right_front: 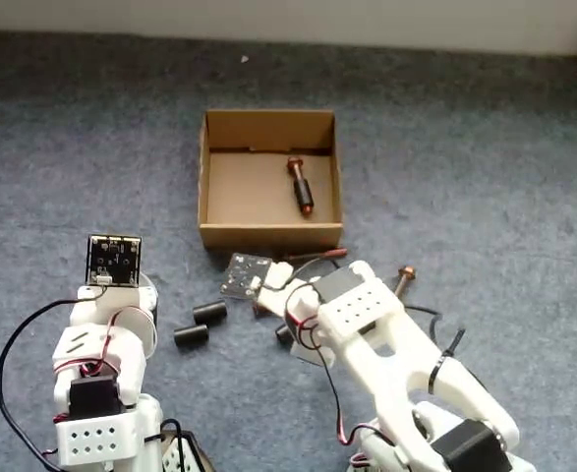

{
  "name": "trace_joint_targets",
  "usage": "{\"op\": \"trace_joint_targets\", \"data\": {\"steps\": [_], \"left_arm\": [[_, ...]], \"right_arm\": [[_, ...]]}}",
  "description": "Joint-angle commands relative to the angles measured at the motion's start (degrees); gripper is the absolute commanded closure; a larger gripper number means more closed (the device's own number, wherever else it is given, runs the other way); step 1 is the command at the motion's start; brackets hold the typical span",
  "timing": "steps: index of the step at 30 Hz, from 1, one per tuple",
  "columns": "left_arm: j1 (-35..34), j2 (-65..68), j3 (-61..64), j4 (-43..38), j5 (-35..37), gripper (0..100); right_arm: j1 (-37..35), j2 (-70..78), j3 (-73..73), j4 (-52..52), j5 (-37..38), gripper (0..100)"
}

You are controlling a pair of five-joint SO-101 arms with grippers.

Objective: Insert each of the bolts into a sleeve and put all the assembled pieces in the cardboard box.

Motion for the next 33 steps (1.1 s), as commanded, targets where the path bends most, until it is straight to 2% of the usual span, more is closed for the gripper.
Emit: {"op": "trace_joint_targets", "data": {"steps": [1, 4, 10, 15, 19, 29, 33], "left_arm": [[-0.5, -0.5, -0.3, -1.3, -0.7, 91], [-0.5, -0.5, -0.3, -1.3, -0.7, 91], [-0.5, -0.5, -0.3, -1.3, -0.7, 91], [-0.5, -0.5, 0.0, -1.3, -1.0, 91], [-0.4, -0.5, 0.6, -1.3, -4.8, 91], [-0.4, -0.5, 0.6, -1.3, -4.8, 91], [-0.4, -0.5, 0.6, -1.3, -4.8, 91]], "right_arm": [[-3.1, 0.3, -2.0, 0.1, 0.9, 68.0], [-5.4, 0.5, -1.8, -1.3, 0.9, 68.0], [-7.0, 0.6, -1.5, -10.4, 1.0, 68.1], [-7.2, 0.7, -1.5, -10.8, 1.0, 68.1], [-7.2, 0.7, -0.6, -10.6, 1.1, 68.1], [-9.8, 0.7, 3.6, -11.6, 1.1, 68.1], [-10.3, 2.1, 3.7, -17.5, 1.1, 74.2]]}}
